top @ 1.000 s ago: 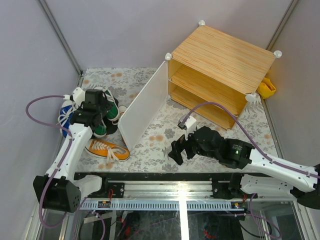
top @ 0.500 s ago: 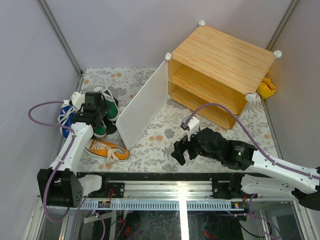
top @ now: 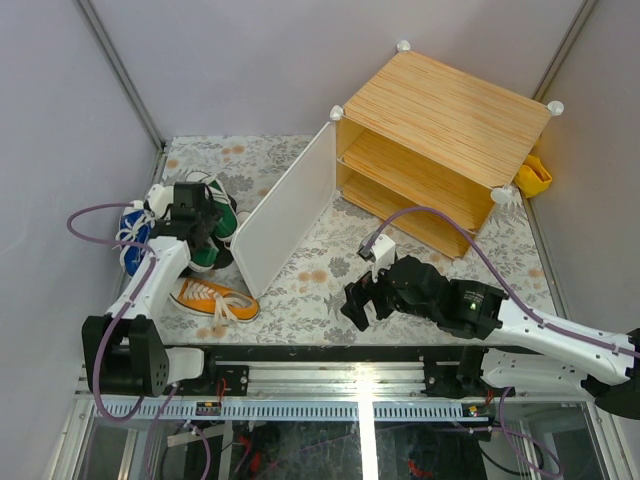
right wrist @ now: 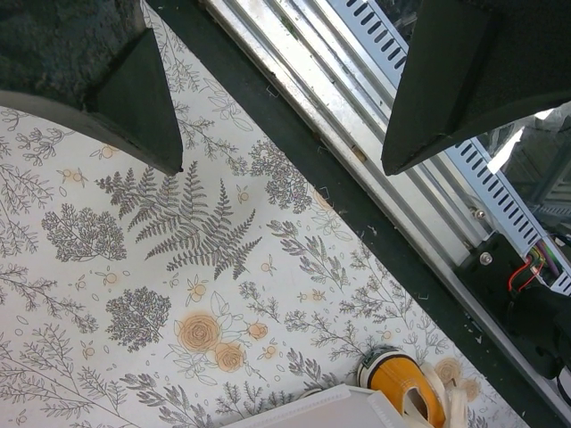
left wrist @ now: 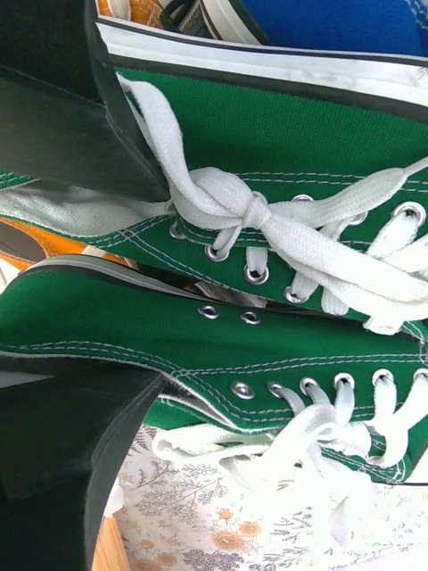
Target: Place and organize the shoes in the shoe cabinet
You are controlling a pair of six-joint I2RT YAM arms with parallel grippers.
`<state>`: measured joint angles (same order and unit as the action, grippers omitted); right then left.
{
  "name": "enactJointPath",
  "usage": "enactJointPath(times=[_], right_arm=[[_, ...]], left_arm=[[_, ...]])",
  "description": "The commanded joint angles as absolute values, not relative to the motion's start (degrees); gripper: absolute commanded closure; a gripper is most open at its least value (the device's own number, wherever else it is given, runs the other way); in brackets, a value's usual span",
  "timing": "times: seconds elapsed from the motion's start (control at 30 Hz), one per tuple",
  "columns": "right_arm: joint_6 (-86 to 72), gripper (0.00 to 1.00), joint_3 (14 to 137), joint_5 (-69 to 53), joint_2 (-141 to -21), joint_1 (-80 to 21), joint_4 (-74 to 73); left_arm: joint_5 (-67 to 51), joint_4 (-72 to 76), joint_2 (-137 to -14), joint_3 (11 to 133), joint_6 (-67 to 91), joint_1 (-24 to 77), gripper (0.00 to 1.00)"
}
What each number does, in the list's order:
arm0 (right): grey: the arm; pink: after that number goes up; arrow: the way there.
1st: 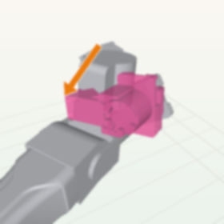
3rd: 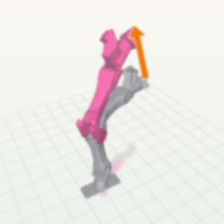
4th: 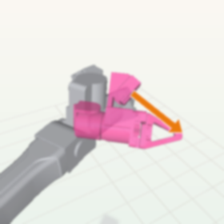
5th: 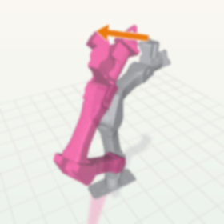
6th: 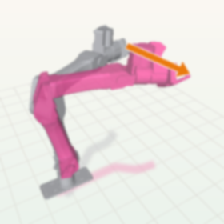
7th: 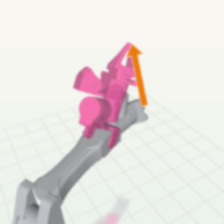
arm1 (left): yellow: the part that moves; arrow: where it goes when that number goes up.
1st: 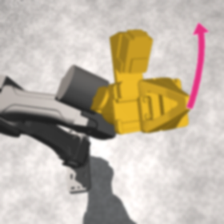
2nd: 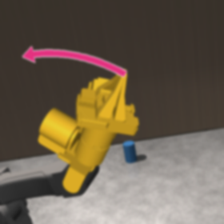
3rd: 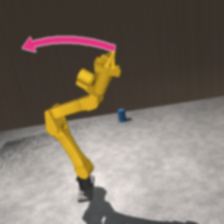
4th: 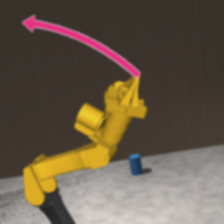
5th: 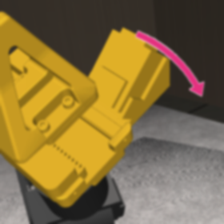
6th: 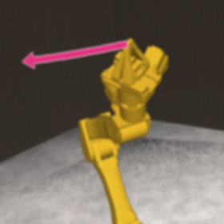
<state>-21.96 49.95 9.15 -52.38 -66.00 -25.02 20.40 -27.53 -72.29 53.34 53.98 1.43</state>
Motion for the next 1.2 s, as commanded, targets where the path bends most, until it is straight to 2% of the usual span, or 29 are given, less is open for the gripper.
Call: enactJointPath(times=[0.0,0.2,0.33,0.5,0.7,0.93,1.0,1.07,1.1,1.13,1.17], right_arm=[[-22.5,0.00,50.4,9.6,-52.7,-66.1,-24.0],[-22.2,0.00,50.6,9.8,-52.8,-66.1,-24.1],[-21.8,0.00,50.5,10.1,-53.1,-66.1,-23.9],[-21.8,0.00,50.3,10.0,-54.0,-66.1,-23.2],[-22.4,0.00,49.5,9.5,-53.6,-66.1,-22.4],[-23.3,0.00,48.6,10.6,-51.0,-66.1,-24.0],[-23.8,0.00,48.2,11.1,-49.9,-66.1,-24.4],[-24.1,0.01,48.1,11.7,-49.2,-66.1,-24.9],[-24.1,0.01,48.1,12.0,-48.9,-66.1,-25.1],[-24.2,0.00,48.1,12.2,-48.7,-66.1,-25.4],[-24.3,0.00,48.2,12.5,-48.5,-66.1,-25.7]], left_arm=[[19.7,-21.4,-74.3,52.8,55.5,0.8,0.31],[18.2,-21.9,-75.0,52.5,55.8,0.7,0.31],[16.5,-24.5,-73.0,53.6,56.2,0.7,0.23],[14.3,-27.6,-70.3,54.8,55.6,0.9,0.18],[15.7,-26.6,-71.7,50.5,56.6,0.8,0.19],[16.1,-23.3,-75.8,47.7,58.9,0.8,0.25],[16.0,-22.2,-76.1,47.5,58.7,0.8,0.41],[15.9,-21.5,-75.8,47.9,58.1,0.5,0.62],[15.9,-21.6,-75.5,48.2,57.8,0.4,0.76],[15.8,-21.5,-75.1,48.6,57.0,0.3,0.96],[15.9,-21.5,-74.6,48.9,56.3,0.3,1.00]])
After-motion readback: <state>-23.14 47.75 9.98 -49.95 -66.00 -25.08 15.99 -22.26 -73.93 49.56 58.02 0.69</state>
